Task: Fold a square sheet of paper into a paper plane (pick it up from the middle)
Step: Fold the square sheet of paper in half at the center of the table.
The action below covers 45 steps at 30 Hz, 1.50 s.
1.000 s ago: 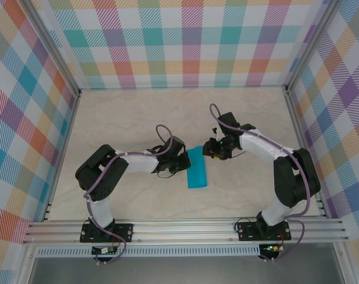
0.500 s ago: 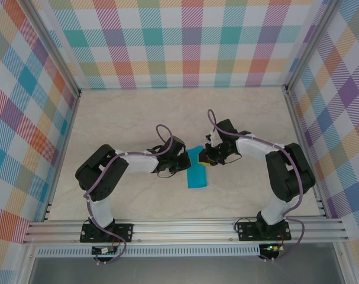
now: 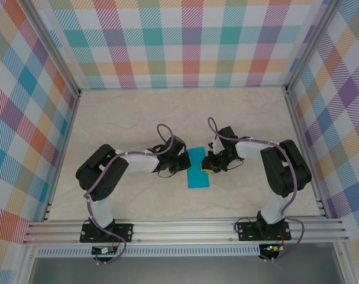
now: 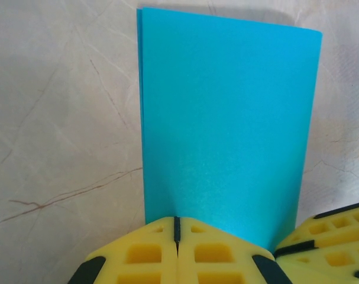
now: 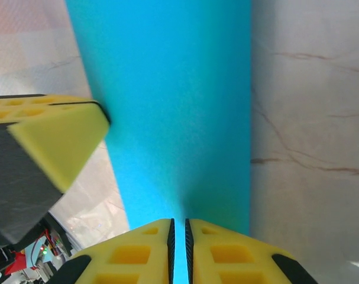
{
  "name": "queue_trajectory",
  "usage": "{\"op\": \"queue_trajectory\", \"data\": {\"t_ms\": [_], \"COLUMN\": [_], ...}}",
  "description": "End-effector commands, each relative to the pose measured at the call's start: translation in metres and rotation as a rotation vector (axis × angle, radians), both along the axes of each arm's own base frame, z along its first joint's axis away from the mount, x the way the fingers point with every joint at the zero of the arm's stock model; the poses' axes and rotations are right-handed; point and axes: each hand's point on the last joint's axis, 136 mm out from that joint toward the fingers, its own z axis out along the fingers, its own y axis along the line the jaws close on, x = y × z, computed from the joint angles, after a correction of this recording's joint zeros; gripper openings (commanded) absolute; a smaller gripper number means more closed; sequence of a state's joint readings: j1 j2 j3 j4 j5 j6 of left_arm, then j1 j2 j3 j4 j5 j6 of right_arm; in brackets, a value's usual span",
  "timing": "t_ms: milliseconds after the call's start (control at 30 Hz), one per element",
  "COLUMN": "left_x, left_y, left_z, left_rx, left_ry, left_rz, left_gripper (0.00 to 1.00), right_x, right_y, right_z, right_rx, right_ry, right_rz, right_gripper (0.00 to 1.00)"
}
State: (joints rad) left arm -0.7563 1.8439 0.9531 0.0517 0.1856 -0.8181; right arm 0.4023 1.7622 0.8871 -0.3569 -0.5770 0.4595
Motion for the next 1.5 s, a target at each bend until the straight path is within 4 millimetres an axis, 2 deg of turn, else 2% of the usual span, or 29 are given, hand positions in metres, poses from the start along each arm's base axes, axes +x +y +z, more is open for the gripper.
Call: {"op": "queue_trajectory", "data": {"t_ms": [0,233,333,500,567,667,933,1067,1167,1333,1467], "left_x": [-0.024,-0.024,-0.024,-0.024,-0.025,-0.025,-0.024,-0.024,-0.024,-0.024,-0.024], "left_y": [0.018,0.019,0.02,0.02,0.019,0.019,0.018,0.017,0.017,0.017,0.016], "left_z": [-0.038,-0.038,-0.038,-0.037,-0.038,-0.038,-0.037,-0.037,-0.037,-0.037,-0.036], "left_rx": [0.137,0.142,0.142,0.141,0.141,0.139,0.135,0.133,0.132,0.134,0.13], "left_ry": [0.093,0.094,0.094,0.093,0.094,0.095,0.094,0.095,0.096,0.095,0.095], "left_rz": [-0.022,-0.022,-0.022,-0.021,-0.024,-0.021,-0.023,-0.024,-0.025,-0.025,-0.028], "left_gripper": [0.0,0.0,0.0,0.0,0.0,0.0,0.0,0.0,0.0,0.0,0.0], "right_x": [-0.005,-0.012,-0.01,-0.009,-0.013,-0.017,-0.033,-0.036,-0.034,-0.031,-0.036], "right_y": [-0.004,-0.012,-0.008,0.005,0.009,0.009,-0.004,-0.008,-0.008,-0.002,0.0], "right_z": [-0.015,-0.028,-0.014,0.027,0.034,0.031,-0.011,-0.019,-0.013,0.019,0.023], "right_rx": [0.002,-0.009,0.03,0.159,0.199,0.207,0.118,0.086,0.087,0.151,0.183], "right_ry": [0.007,0.02,-0.011,-0.079,-0.076,-0.056,0.03,0.038,0.032,-0.042,-0.053], "right_rz": [0.017,0.006,0.011,0.034,0.041,0.044,0.035,0.031,0.023,0.033,0.041], "right_gripper": [0.16,0.14,0.14,0.16,0.17,0.18,0.17,0.17,0.17,0.17,0.15]}}
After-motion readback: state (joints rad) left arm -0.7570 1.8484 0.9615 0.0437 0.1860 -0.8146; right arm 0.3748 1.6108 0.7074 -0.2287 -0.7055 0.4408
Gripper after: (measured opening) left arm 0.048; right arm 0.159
